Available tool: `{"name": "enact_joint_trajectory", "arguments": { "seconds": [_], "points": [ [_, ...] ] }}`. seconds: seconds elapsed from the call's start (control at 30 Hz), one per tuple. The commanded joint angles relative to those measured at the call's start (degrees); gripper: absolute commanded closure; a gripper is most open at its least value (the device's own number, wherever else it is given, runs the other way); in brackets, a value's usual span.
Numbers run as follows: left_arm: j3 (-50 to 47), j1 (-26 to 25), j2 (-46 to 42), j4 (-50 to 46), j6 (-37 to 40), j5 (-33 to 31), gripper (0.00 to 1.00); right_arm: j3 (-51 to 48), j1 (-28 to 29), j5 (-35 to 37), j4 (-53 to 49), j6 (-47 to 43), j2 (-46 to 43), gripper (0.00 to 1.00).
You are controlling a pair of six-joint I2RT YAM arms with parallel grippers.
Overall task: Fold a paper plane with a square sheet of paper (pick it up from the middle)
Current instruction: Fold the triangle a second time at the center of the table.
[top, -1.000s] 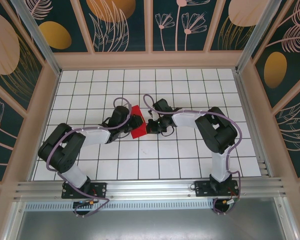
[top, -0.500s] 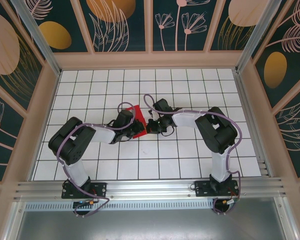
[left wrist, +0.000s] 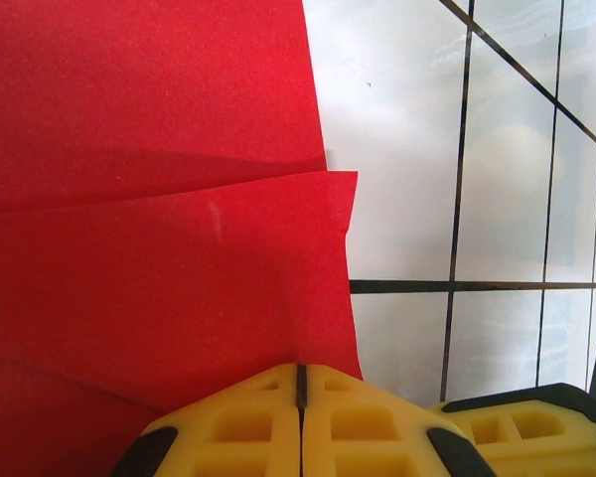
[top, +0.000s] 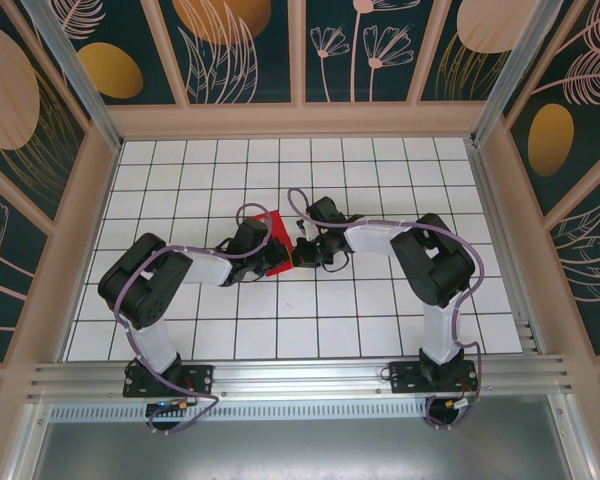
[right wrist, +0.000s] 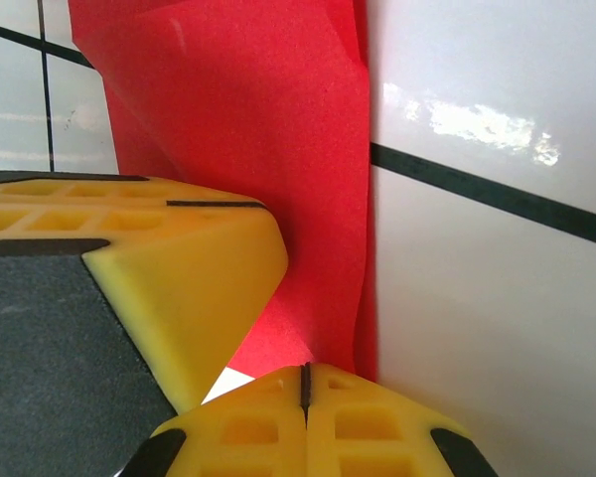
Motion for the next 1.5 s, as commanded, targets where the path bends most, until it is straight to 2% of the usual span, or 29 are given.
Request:
{"name": "enact_joint_trajectory", "arguments": {
  "seconds": [0.0, 0.27, 0.6, 0.97, 1.07, 1.47],
  "points": [
    [0.21, -0.23, 1.81, -4.36, -0.29, -2.54, 0.94, 1.11, -0.37, -1.07, 1.81, 0.62, -1.28, 0.94],
    [-0.01, -0.20, 1.16, -4.37, -0.33, -3.00, 0.94, -1.49, -1.77, -0.21, 3.71, 1.78, -3.68, 0.94],
    [-0.14, -0.23, 1.11, -4.02, -0.55, -3.00, 0.94, -1.23, -1.09, -2.10, 2.97, 1.17, -0.88, 0.94],
    [-0.01, -0.13, 0.23, -4.57, -0.64, -4.46, 0.93, -0.61, -1.11, 3.86, -1.65, 0.85, 2.55, 0.94],
    [0.20, 0.22, -0.51, -5.80, -0.18, -6.21, 0.90, -0.75, -1.09, 6.27, -3.34, 0.41, 2.76, 0.95],
    [0.13, 7.62, -1.14, -8.52, 4.07, -8.19, 0.83, -2.02, -0.90, 11.59, -6.58, -0.25, 4.76, 0.95]
  ]
}}
